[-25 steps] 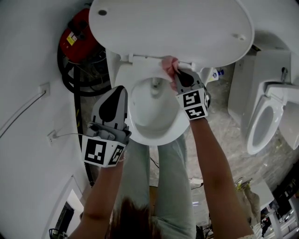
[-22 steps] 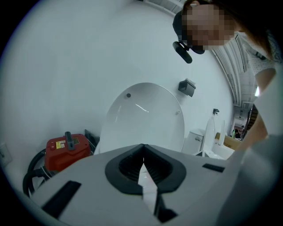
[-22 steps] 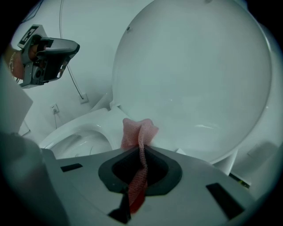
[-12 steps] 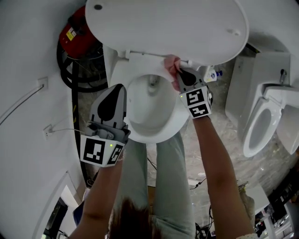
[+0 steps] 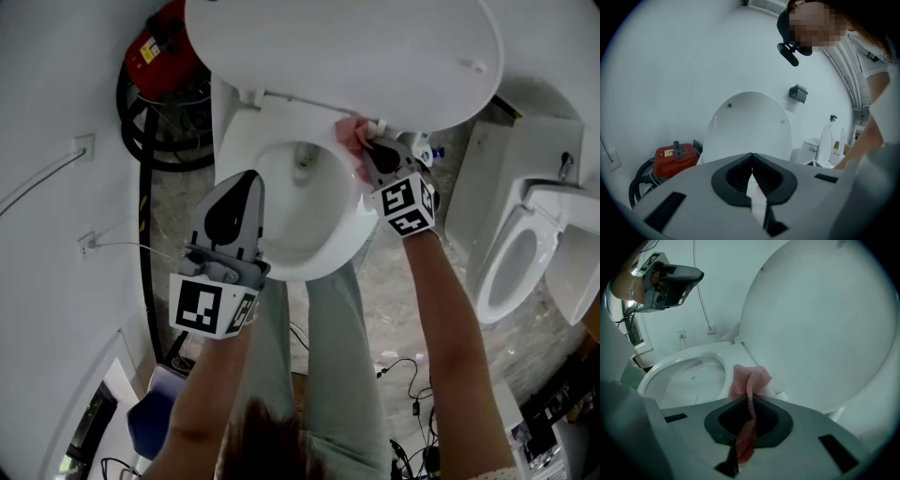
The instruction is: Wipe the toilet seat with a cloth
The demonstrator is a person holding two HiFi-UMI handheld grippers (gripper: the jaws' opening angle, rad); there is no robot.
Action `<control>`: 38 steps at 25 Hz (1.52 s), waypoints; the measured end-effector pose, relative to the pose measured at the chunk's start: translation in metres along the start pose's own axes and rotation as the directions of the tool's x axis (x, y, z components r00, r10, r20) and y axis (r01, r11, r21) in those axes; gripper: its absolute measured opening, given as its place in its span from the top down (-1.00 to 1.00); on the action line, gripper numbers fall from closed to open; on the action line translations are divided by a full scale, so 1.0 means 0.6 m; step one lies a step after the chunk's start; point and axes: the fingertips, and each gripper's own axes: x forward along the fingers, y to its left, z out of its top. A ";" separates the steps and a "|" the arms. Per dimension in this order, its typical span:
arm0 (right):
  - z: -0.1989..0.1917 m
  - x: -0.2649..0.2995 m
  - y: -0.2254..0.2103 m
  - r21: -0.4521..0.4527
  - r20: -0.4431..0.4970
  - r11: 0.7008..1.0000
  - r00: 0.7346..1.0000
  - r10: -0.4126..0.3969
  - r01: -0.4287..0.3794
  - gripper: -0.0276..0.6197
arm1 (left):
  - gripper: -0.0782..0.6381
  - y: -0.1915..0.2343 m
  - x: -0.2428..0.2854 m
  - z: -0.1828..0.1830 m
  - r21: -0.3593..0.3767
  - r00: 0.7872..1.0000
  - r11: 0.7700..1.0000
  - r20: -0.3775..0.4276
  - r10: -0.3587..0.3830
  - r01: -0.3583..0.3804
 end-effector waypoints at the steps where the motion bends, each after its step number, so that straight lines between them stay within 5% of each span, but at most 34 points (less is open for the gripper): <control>1: -0.004 -0.002 0.001 -0.016 -0.002 1.000 1.000 0.015 -0.015 0.83 | 0.78 -0.001 -0.001 0.000 -0.001 1.000 1.000 0.001 0.002 -0.002; 10: -0.021 -0.016 0.024 -0.165 -0.006 0.981 0.995 0.103 -0.102 0.83 | 0.78 -0.005 -0.016 -0.005 -0.004 0.999 0.999 0.012 0.043 -0.043; 38: -0.097 -0.070 0.133 -0.066 0.013 0.977 0.979 0.203 -0.202 0.83 | 0.78 -0.008 -0.058 -0.024 -0.030 0.995 0.995 0.023 0.094 -0.093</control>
